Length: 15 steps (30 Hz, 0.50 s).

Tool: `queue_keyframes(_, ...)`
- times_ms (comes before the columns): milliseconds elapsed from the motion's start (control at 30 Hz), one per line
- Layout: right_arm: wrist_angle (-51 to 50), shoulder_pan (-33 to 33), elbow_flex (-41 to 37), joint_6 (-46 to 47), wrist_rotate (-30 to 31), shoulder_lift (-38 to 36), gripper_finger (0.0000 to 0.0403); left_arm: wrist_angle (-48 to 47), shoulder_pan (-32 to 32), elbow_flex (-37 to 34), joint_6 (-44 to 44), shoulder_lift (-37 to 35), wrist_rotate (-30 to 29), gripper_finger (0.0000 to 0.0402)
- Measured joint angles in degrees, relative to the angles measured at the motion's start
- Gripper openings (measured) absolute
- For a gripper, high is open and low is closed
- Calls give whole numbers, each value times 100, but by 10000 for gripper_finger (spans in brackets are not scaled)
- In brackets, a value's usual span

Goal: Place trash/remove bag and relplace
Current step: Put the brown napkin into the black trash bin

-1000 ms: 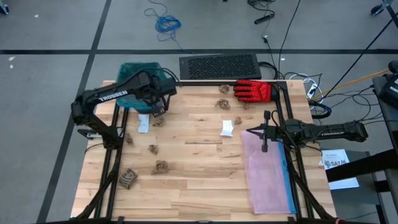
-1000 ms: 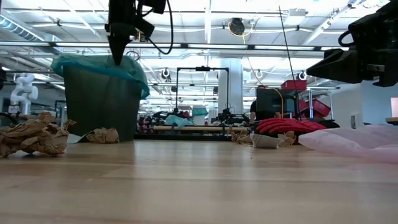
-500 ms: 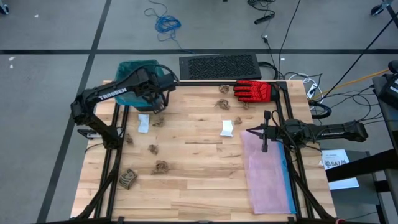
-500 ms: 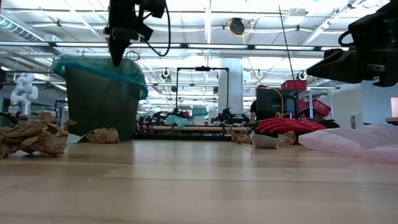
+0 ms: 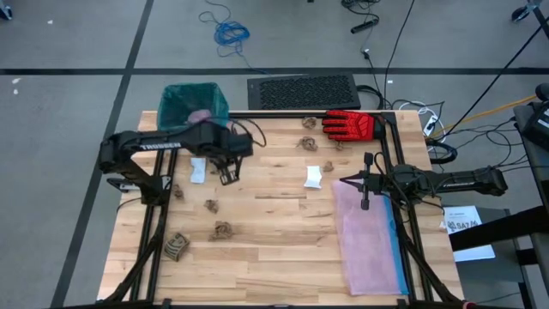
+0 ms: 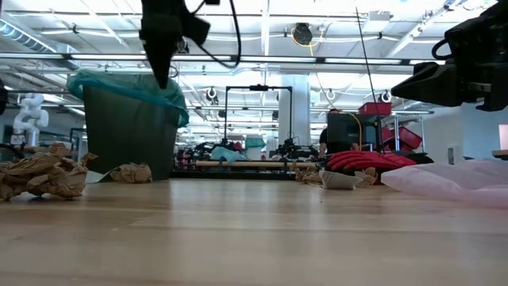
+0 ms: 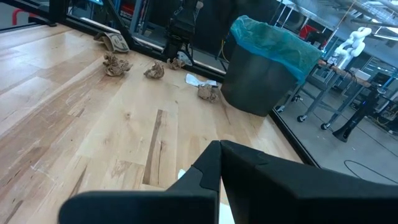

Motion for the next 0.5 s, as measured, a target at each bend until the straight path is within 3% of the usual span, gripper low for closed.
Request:
queue_keyframes(133,3,1,2,0,-2,2,0,639,24,-998,281,-4,-41,0)
queue_keyframes(300,4,-1,2,24,-2,1,0,759,292,-1846,473,-7,-93,0)
queue_keyframes(500,27,-1,0,44,-2,2,0,1900,632,-2503,1141,-4,720,0)
